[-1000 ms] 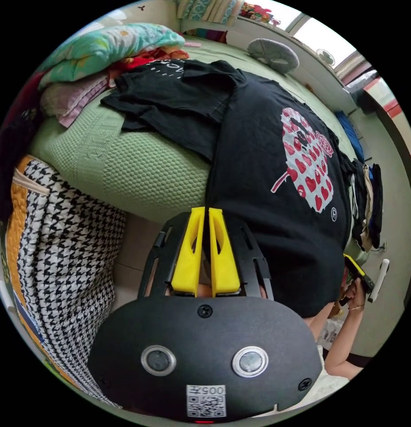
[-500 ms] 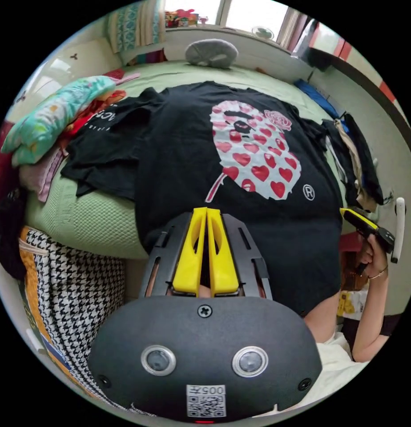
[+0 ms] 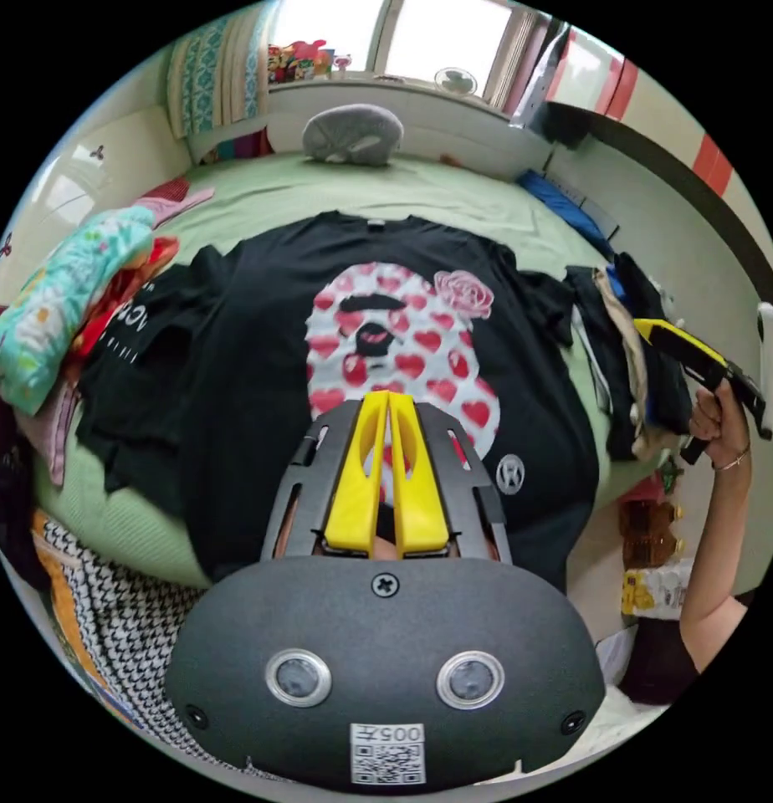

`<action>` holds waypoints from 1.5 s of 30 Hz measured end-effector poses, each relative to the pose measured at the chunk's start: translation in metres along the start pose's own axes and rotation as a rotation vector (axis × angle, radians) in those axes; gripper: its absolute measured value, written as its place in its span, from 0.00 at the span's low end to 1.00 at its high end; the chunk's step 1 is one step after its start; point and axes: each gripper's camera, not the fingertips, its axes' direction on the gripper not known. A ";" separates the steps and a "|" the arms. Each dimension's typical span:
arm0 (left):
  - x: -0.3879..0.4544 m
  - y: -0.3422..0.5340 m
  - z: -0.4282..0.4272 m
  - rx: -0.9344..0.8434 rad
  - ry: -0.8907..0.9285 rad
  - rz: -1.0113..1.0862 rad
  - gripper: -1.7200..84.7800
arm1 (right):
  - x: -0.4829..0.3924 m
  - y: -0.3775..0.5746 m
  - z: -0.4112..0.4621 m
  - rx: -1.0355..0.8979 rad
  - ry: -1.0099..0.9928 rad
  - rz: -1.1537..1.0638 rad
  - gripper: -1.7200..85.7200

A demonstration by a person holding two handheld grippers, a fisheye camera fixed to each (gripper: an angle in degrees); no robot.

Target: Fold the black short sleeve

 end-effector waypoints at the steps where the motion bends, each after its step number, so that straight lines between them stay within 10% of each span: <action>1: 0.011 -0.019 0.018 0.017 0.020 -0.035 0.02 | 0.009 -0.031 0.021 -0.015 0.003 0.013 0.08; 14: 0.073 -0.078 0.094 0.021 0.120 0.043 0.01 | 0.039 -0.146 0.223 -0.466 0.371 0.023 0.09; 45: 0.076 -0.090 0.147 -0.087 0.233 0.031 0.01 | -0.040 -0.078 0.229 -0.390 0.433 -0.022 0.00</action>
